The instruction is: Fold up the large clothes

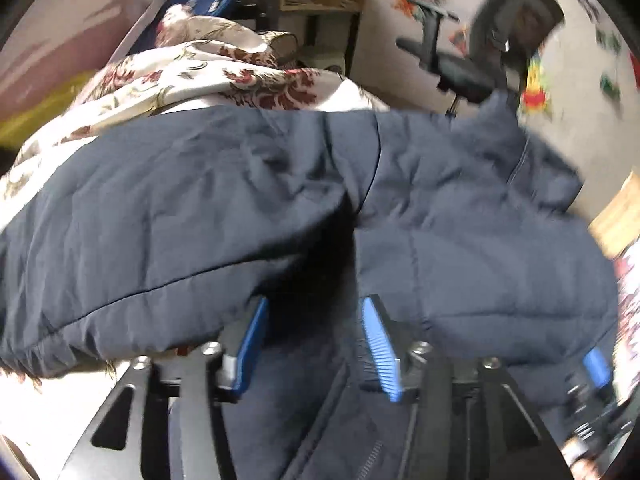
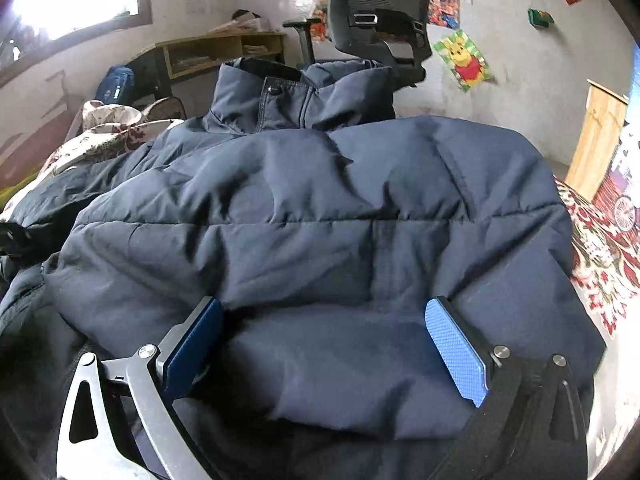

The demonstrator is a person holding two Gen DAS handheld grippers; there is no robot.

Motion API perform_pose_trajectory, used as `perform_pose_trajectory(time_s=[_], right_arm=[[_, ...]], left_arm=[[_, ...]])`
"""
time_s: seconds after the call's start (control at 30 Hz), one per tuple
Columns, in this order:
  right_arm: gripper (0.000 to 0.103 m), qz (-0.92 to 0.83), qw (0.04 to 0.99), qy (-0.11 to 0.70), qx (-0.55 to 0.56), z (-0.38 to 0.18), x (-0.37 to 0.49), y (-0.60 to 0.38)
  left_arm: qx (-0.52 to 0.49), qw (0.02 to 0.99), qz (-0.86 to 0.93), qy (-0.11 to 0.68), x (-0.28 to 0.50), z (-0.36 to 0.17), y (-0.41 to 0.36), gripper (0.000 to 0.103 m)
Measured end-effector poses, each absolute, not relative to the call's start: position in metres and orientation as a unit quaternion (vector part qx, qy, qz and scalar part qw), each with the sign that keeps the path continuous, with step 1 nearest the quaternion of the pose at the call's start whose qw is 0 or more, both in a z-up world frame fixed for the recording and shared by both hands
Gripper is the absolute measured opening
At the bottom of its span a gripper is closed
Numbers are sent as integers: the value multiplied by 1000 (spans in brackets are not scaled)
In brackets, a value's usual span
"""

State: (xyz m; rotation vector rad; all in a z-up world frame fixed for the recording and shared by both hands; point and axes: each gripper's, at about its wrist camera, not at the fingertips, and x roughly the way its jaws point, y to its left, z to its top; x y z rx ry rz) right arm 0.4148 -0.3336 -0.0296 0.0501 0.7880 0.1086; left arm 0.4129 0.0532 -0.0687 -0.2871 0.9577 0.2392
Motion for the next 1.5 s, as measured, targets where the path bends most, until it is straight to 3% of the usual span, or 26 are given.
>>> perform_pose_trajectory(time_s=[0.07,0.13,0.33,0.57,0.77,0.97,1.13,1.2,1.27,1.3,1.37,1.43,1.5], right_arm=[[99,56,923,381,30,-23,409,-330],[99,69,924,375,37,-12,404,-322],[99,112,926,360,19,16,404,-279],[99,139,927,349,16,26,416,-234],[99,138,927,349,6,16,427,-204],[100,120,917,379,-13,-10,435,-188],[102,110,915,387,-33,-25,438,-179],[102,105,916,386,-39,-29,438,-177],[102,100,917,382,-47,-34,437,-174],[102,100,918,381,-49,-34,437,-175],[102,100,920,377,-49,-35,435,-176],[102,103,921,374,-45,-35,434,-178],[102,105,921,373,-42,-35,434,-179]], left_arm=[[-158,876,123,440,405,-55,60,83],[-168,886,144,407,394,-36,68,90],[-195,892,162,374,375,-1,115,90],[-254,861,241,370,319,-3,200,91],[-336,809,280,393,267,-46,258,91],[-485,729,280,393,243,-113,290,91],[-493,726,296,376,251,-134,299,90],[-493,724,302,376,256,-139,303,89],[-483,727,312,375,261,-138,302,65],[-474,732,313,376,263,-136,300,59],[-454,743,316,376,267,-128,297,27],[-432,760,317,369,269,-116,293,15],[-400,775,327,363,271,-101,289,10]])
